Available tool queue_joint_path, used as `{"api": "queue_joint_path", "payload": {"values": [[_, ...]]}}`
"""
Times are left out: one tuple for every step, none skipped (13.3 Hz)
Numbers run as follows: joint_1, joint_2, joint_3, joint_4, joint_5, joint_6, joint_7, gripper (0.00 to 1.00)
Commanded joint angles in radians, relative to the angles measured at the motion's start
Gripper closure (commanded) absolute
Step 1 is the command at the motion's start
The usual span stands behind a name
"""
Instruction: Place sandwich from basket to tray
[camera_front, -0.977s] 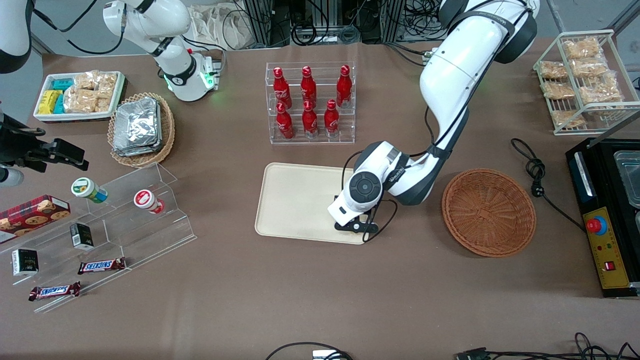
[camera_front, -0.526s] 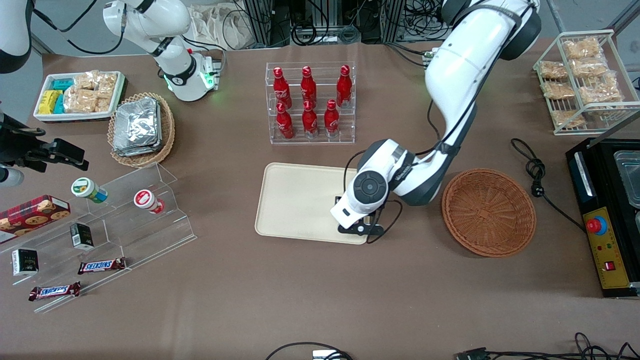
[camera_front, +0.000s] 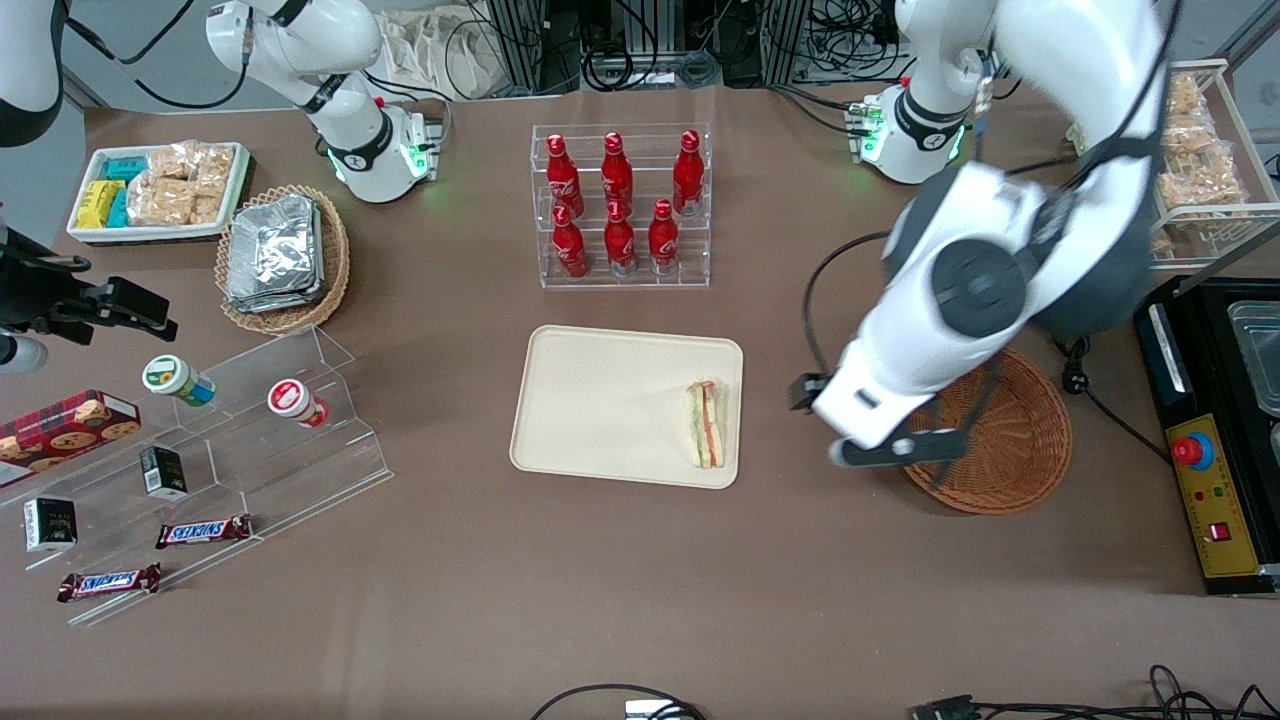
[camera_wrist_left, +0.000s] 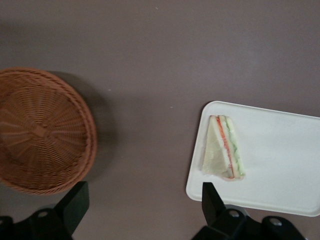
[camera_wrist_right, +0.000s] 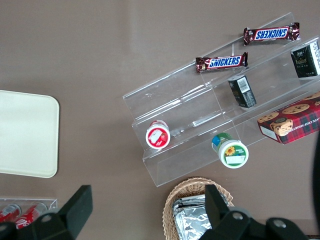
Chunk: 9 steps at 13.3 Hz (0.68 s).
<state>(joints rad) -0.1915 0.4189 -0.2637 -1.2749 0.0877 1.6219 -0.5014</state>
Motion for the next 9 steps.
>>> {"api": "queue_joint_path", "payload": {"values": [[0.076, -0.083, -0.005, -0.009, -0.006, -0.080, 0.082, 0.00], [0.095, -0.112, -0.003, -0.003, -0.005, -0.115, 0.146, 0.00], [0.119, -0.133, -0.002, -0.001, -0.003, -0.149, 0.199, 0.00], [0.159, -0.152, -0.002, -0.001, -0.005, -0.171, 0.239, 0.00], [0.188, -0.164, -0.002, -0.001, 0.000, -0.194, 0.286, 0.00], [0.211, -0.167, -0.002, -0.001, 0.009, -0.221, 0.343, 0.00], [0.233, -0.178, 0.000, -0.003, 0.014, -0.246, 0.392, 0.00], [0.253, -0.187, -0.002, -0.008, 0.012, -0.266, 0.426, 0.00], [0.270, -0.189, -0.002, -0.014, 0.014, -0.295, 0.437, 0.00]]}}
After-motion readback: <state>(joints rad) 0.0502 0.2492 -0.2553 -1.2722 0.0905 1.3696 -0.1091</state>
